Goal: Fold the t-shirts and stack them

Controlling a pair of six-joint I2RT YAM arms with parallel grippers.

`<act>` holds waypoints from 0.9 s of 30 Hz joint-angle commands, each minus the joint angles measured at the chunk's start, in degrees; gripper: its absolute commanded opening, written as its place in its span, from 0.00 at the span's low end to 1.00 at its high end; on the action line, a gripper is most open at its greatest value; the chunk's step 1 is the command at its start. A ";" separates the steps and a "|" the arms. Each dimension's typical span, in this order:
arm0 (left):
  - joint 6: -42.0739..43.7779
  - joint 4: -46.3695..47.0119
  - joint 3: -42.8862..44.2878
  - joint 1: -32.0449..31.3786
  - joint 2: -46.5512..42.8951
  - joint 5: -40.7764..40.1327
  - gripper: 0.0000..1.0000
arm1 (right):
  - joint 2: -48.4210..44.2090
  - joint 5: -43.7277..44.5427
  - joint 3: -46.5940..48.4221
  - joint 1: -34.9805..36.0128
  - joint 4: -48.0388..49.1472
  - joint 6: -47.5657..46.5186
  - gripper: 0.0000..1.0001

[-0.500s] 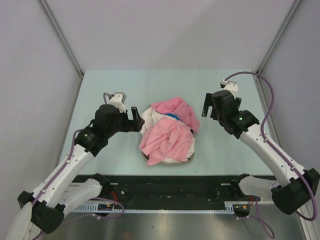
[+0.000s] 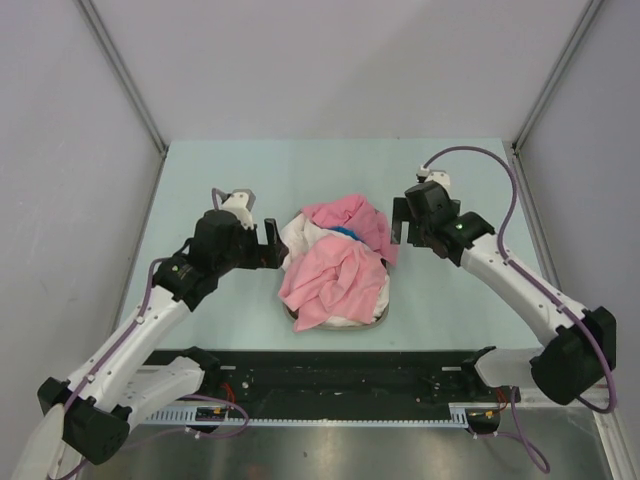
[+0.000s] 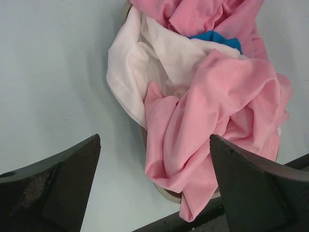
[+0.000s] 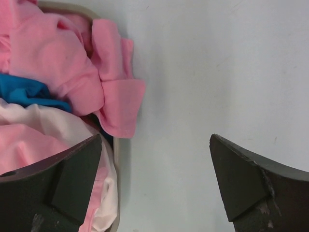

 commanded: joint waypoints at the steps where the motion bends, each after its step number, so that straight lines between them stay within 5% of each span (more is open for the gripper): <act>1: -2.46 -0.79 -0.81 0.23 -0.48 -1.21 1.00 | 4.14 -7.04 -0.55 0.33 -0.27 2.37 1.00; 13: -3.77 1.15 -5.21 0.23 -2.67 -1.20 1.00 | 10.91 -19.53 -7.33 1.38 13.26 9.13 1.00; 20: -3.41 4.13 -8.10 0.23 3.55 3.18 1.00 | 12.32 -15.24 -7.24 3.23 14.42 9.31 1.00; 27: -5.62 3.78 -6.71 -1.78 12.43 1.43 1.00 | 3.72 -8.81 -7.16 3.05 10.20 7.65 1.00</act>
